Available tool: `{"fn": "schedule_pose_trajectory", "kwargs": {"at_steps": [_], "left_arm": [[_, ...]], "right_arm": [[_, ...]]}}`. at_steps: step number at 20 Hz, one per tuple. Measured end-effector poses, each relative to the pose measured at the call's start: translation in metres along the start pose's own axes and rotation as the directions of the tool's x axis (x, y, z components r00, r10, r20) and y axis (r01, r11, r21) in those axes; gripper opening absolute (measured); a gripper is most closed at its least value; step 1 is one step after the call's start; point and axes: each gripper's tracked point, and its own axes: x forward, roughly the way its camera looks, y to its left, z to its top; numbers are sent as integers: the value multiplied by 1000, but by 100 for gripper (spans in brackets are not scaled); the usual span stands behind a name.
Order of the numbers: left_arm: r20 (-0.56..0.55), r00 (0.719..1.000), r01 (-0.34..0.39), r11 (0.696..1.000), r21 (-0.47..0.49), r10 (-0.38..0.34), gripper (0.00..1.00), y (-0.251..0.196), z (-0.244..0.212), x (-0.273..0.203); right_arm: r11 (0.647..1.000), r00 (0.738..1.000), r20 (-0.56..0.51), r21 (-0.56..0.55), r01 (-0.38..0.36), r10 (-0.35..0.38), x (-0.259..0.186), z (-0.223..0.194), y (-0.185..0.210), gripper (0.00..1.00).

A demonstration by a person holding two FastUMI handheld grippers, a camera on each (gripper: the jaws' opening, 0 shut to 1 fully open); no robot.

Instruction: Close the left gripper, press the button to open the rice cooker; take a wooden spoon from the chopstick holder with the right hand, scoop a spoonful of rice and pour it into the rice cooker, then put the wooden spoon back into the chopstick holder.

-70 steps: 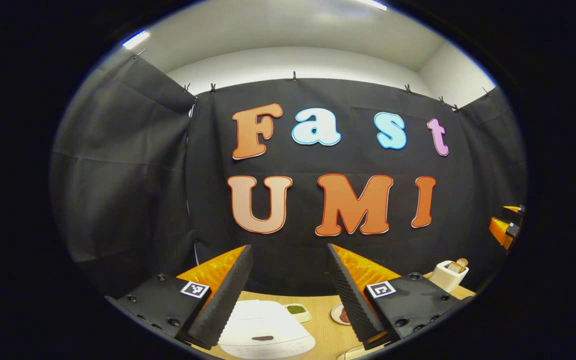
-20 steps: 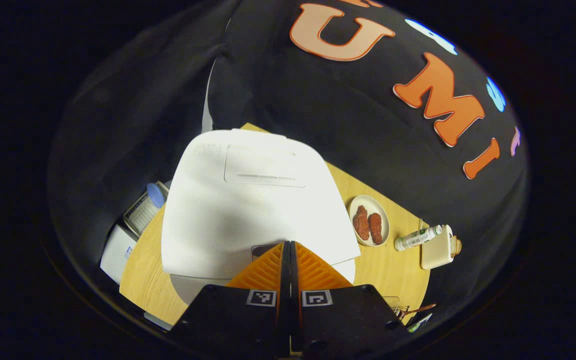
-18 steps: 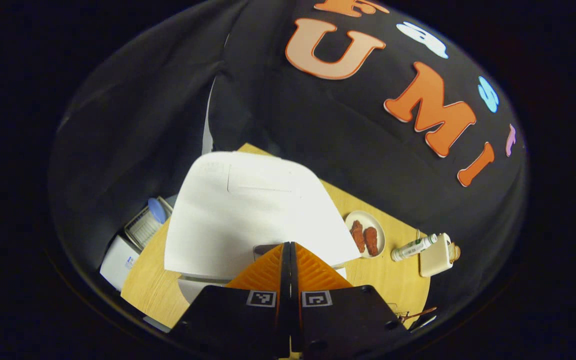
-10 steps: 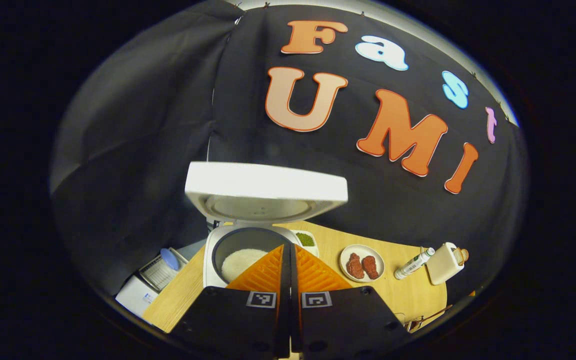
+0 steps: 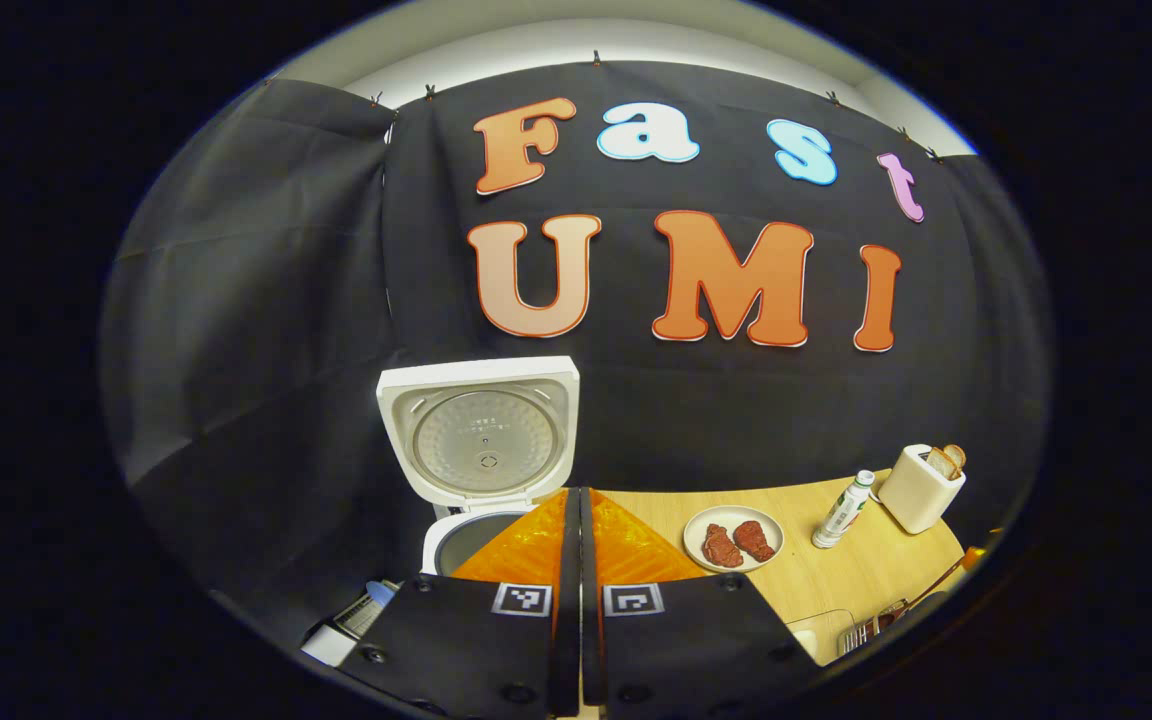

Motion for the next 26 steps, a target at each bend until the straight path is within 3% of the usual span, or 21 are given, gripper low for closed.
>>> {"fn": "schedule_pose_trajectory", "kwargs": {"at_steps": [3, 4, 7, 9, 11, 12, 13, 19, 22, 26], "left_arm": [[35, 999, -13, 1000, 25, 12, 8, -5, 5, -13], [38, 999, -16, 999, 38, 15, 14, -7, 5, -18], [36, 999, -12, 999, 52, 10, 16, -14, 2, -29], [26, 1000, -2, 999, 52, 1, 31, -20, -3, -36], [19, 1000, -4, 998, 64, 3, 58, -25, -8, -42], [19, 1000, -10, 997, 74, 9, 61, -27, -8, -45], [12, 1000, -11, 996, 84, 10, 61, -30, -11, -46], [-19, 999, -39, 994, 98, 41, 61, -44, -21, -54], [-34, 998, -56, 993, 108, 60, 61, -49, -25, -55], [-49, 998, -43, 990, 136, 50, 61, -60, -28, -55]], "right_arm": [[995, 997, -50, 84, -54, 58, 12, -19, 8, 95], [991, 995, -70, 116, -65, 74, 17, -26, 9, 93], [977, 989, -103, 194, -88, 109, 30, -39, 13, 86], [965, 983, -118, 237, -110, 141, 35, -46, 18, 78], [946, 978, -107, 292, -139, 177, 39, -48, 23, 69], [935, 975, -103, 321, -155, 197, 41, -48, 27, 57], [923, 972, -102, 348, -164, 211, 44, -48, 29, 58], [884, 960, -92, 423, -201, 263, 49, -55, 34, 28], [860, 960, -68, 464, -209, 271, 49, -53, 37, 24], [859, 964, -74, 474, -191, 255, 53, -54, 35, 20]]}}
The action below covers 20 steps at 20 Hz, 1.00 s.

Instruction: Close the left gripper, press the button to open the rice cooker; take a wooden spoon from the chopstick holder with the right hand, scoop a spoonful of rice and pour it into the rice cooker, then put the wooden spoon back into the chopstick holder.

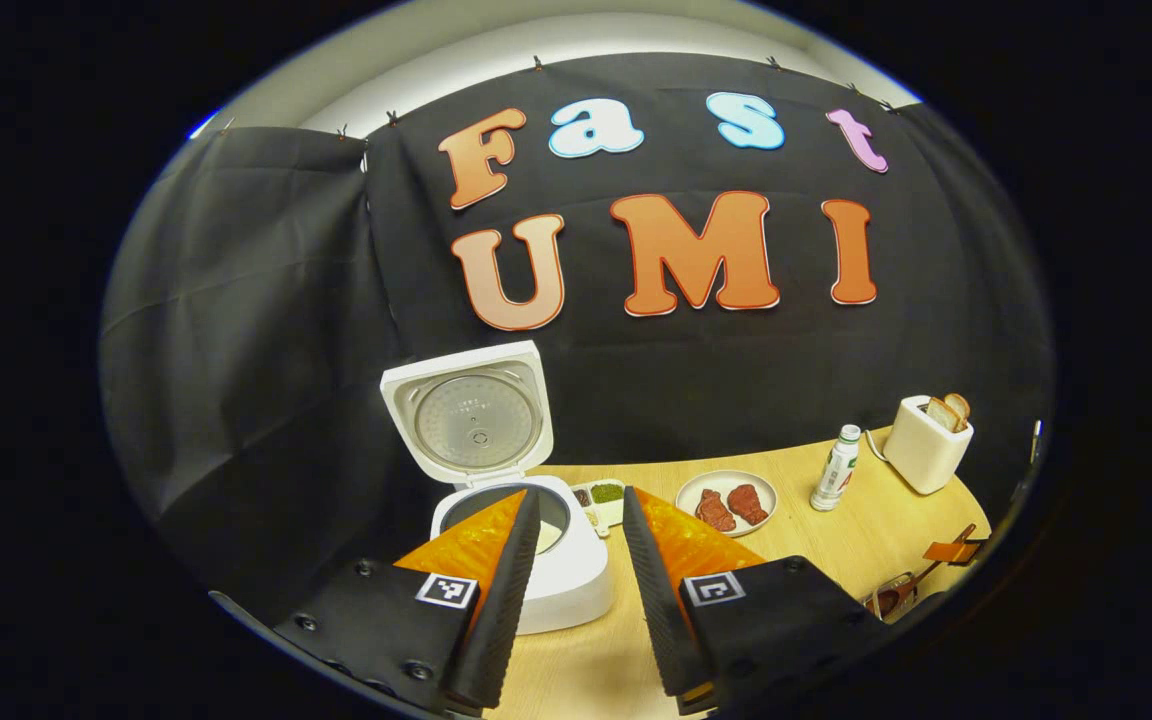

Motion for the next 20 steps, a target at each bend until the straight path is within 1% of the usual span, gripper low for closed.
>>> {"fn": "schedule_pose_trajectory", "kwargs": {"at_steps": [1, 3, 4, 5, 6, 7, 8, 11, 13, 14, 15, 16, 17, 18, 19, 20], "left_arm": [[9, 1000, 11, 1000, 13, -11, 58, 0, 2, 0], [30, 999, 44, 998, 33, -45, 58, -1, 3, 2], [39, 997, 62, 997, 35, -63, 62, -1, 5, 5], [44, 995, 89, 995, 35, -90, 62, 1, 4, 7], [50, 993, 106, 994, 31, -108, 58, 4, 4, 10], [57, 990, 127, 991, 30, -128, 58, 7, 3, 13], [65, 988, 136, 990, 27, -137, 62, 13, 2, 16], [71, 985, 160, 987, -2, -159, 62, 27, -4, 23], [73, 983, 171, 984, -40, -168, 62, 34, -9, 27], [72, 983, 175, 983, -55, -170, 58, 37, -10, 27], [75, 983, 172, 983, -65, -167, 58, 42, -11, 28], [79, 983, 172, 982, -73, -166, 62, 45, -11, 28], [85, 983, 169, 983, -78, -162, 62, 48, -11, 27], [88, 984, 162, 984, -80, -155, 58, 53, -12, 27], [88, 985, 153, 985, -80, -146, 62, 58, -14, 25], [90, 987, 142, 986, -82, -135, 62, 64, -15, 24]], "right_arm": [[1000, 1000, -1, 1, 5, -5, 2, 1, 2, 19], [999, 999, 11, -8, 31, -31, 3, 2, 3, 18], [999, 998, 28, -9, 53, -53, 1, 5, 4, 18], [997, 995, 56, -12, 80, -79, -3, 11, 6, 18], [995, 992, 80, -12, 96, -95, -8, 16, 9, 17], [995, 988, 125, -21, 99, -95, -17, 24, 18, 17], [993, 982, 163, -45, 107, -98, -24, 30, 25, 18], [980, 966, 237, -146, 137, -100, -46, 43, 48, 17], [966, 958, 272, -214, 147, -85, -57, 51, 67, 17], [959, 956, 285, -242, 145, -73, -60, 54, 79, 17], [955, 955, 291, -264, 136, -56, -62, 54, 90, 17], [952, 956, 291, -283, 120, -34, -62, 55, 103, 17], [949, 958, 285, -298, 99, -10, -60, 52, 115, 17], [946, 961, 276, -315, 75, 15, -59, 49, 129, 17], [942, 962, 269, -332, 53, 41, -58, 46, 141, 17], [935, 964, 260, -352, 34, 63, -54, 41, 153, 17]]}}
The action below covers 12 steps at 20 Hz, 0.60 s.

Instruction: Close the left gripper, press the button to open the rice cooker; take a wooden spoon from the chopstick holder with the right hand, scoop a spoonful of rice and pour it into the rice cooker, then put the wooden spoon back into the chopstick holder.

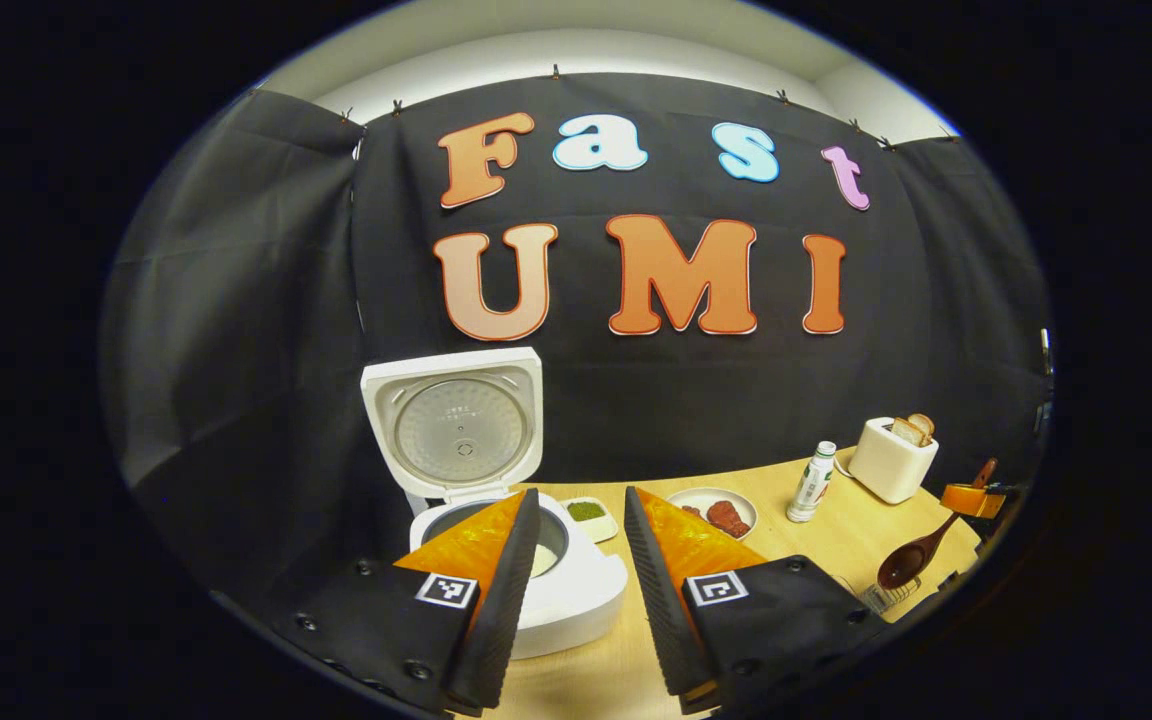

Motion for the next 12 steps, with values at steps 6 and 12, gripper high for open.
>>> {"fn": "schedule_pose_trajectory", "kwargs": {"at_steps": [6, 12], "left_arm": [[-8, 997, -70, 997, -21, 70, 62, 31, -7, -17], [-41, 992, -123, 992, -6, 122, 62, 53, -19, -33]], "right_arm": [[988, 992, -57, -96, -121, 116, 23, -30, 62, 17], [966, 987, -123, -224, -130, 105, 48, -73, 80, 17]]}}
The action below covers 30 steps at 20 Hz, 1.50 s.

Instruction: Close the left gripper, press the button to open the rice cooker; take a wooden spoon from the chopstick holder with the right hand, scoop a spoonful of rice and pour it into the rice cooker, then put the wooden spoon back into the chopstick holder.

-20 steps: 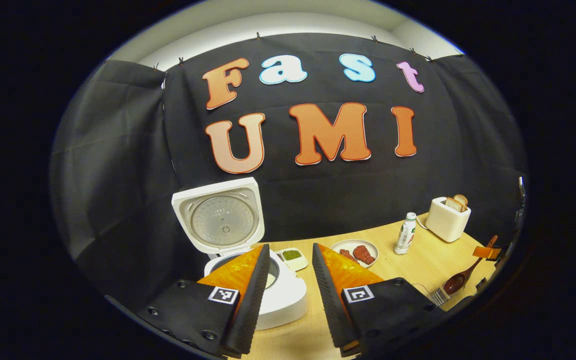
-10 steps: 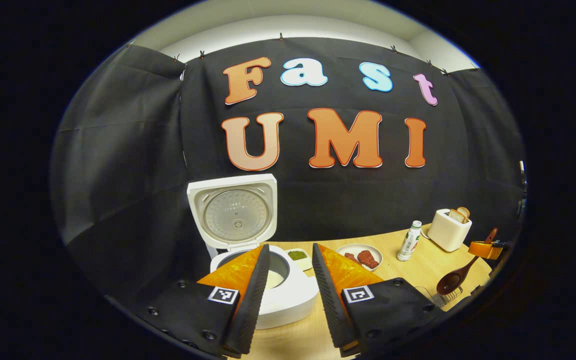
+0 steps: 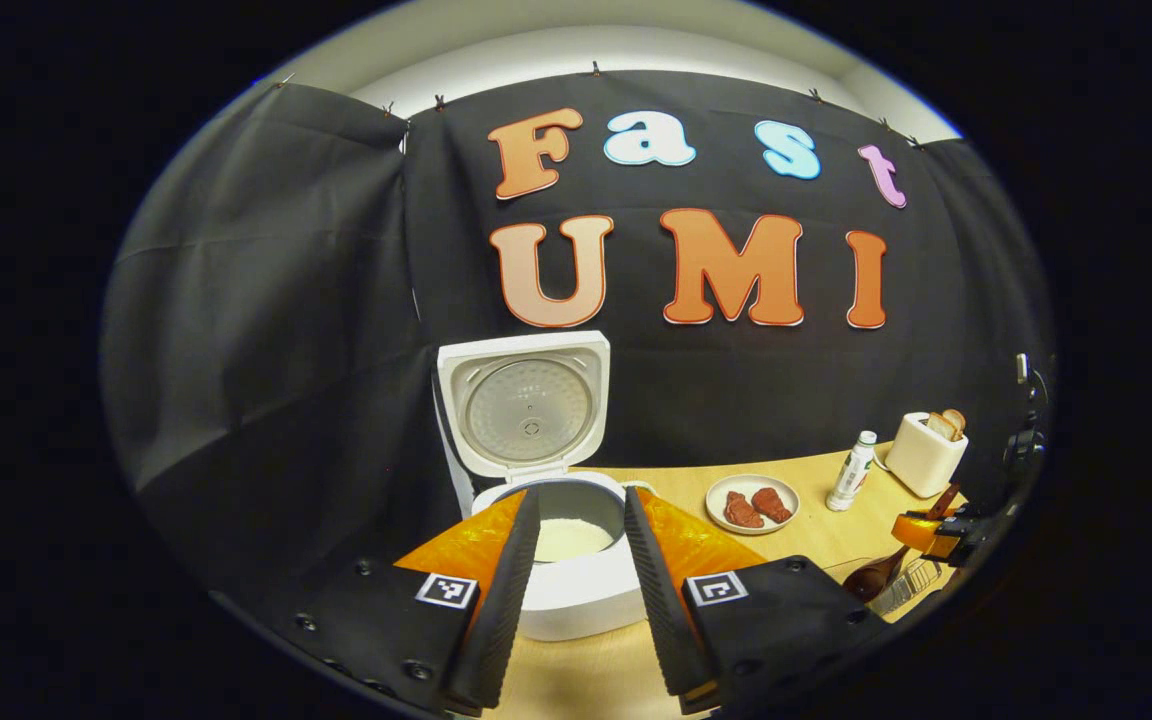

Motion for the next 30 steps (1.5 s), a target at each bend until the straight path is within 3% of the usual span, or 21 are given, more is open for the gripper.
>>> {"fn": "schedule_pose_trajectory", "kwargs": {"at_steps": [9, 12, 18, 23, 24, 25, 29, 30], "left_arm": [[-31, 999, -28, 999, 21, 29, 62, 15, -11, -6], [-31, 999, -30, 999, 37, 32, 58, 19, -12, -6], [-43, 999, -24, 999, 35, 26, 62, 20, -14, -4], [-53, 998, -30, 999, 44, 32, 62, 28, -20, -5], [-55, 998, -33, 999, 42, 35, 62, 30, -20, -5], [-57, 998, -36, 999, 41, 38, 62, 32, -21, -5], [-61, 997, -47, 998, 41, 50, 58, 40, -24, -4], [-62, 997, -51, 998, 40, 54, 62, 42, -24, -4]], "right_arm": [[962, 993, 15, -246, 116, -116, 20, -48, -6, 17], [952, 994, 35, -288, 105, -100, 21, -53, 4, 16], [950, 997, 4, -305, 74, -77, 24, -77, 23, 16], [969, 998, -22, -242, 49, -56, 28, -78, 35, 14], [975, 999, -30, -218, 34, -41, 29, -79, 41, 19], [982, 999, -34, -189, 21, -28, 29, -78, 47, 14], [995, 992, -88, -29, -96, 93, 29, -83, 81, 14], [991, 986, -102, 8, -130, 131, 29, -85, 90, 14]]}}
